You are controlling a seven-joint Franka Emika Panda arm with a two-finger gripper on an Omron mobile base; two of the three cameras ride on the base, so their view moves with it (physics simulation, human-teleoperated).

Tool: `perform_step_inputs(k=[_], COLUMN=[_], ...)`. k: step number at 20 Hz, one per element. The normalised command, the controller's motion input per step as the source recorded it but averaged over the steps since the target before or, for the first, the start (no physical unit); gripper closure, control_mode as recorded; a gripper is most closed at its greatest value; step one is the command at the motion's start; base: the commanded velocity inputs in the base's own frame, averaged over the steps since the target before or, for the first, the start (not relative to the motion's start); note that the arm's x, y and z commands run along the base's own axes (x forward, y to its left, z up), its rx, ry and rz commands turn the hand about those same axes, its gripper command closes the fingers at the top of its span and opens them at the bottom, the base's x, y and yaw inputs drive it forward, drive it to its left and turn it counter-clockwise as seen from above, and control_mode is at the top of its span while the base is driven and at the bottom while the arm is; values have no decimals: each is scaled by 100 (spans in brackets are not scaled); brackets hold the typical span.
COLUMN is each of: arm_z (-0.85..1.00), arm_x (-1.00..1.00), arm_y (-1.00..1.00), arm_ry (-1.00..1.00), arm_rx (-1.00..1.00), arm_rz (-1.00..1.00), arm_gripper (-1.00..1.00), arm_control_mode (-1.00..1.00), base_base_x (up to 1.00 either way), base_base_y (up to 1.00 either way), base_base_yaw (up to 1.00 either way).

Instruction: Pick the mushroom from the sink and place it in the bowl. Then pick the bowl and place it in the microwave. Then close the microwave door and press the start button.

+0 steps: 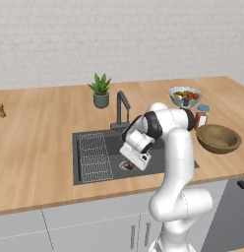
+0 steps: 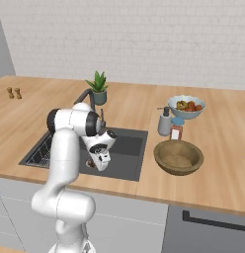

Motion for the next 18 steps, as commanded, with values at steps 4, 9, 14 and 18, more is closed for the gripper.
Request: perform_step_inputs(k=[4, 9, 14, 18], arm_z=[-24, -11, -5, 12], arm_x=[13, 0, 0, -17], arm_y=[0, 3, 0, -6], arm_ry=[0, 4, 1, -2], arm_rx=[0, -8, -7, 0], arm_rz=[0, 0, 1, 4], arm_gripper=[-100, 100, 100, 100], arm_control_mode=[-100, -100, -100, -100], base_base_x=[0, 0, 0, 0], base_base_y=[0, 0, 0, 0], base_base_yaw=[0, 0, 0, 0])
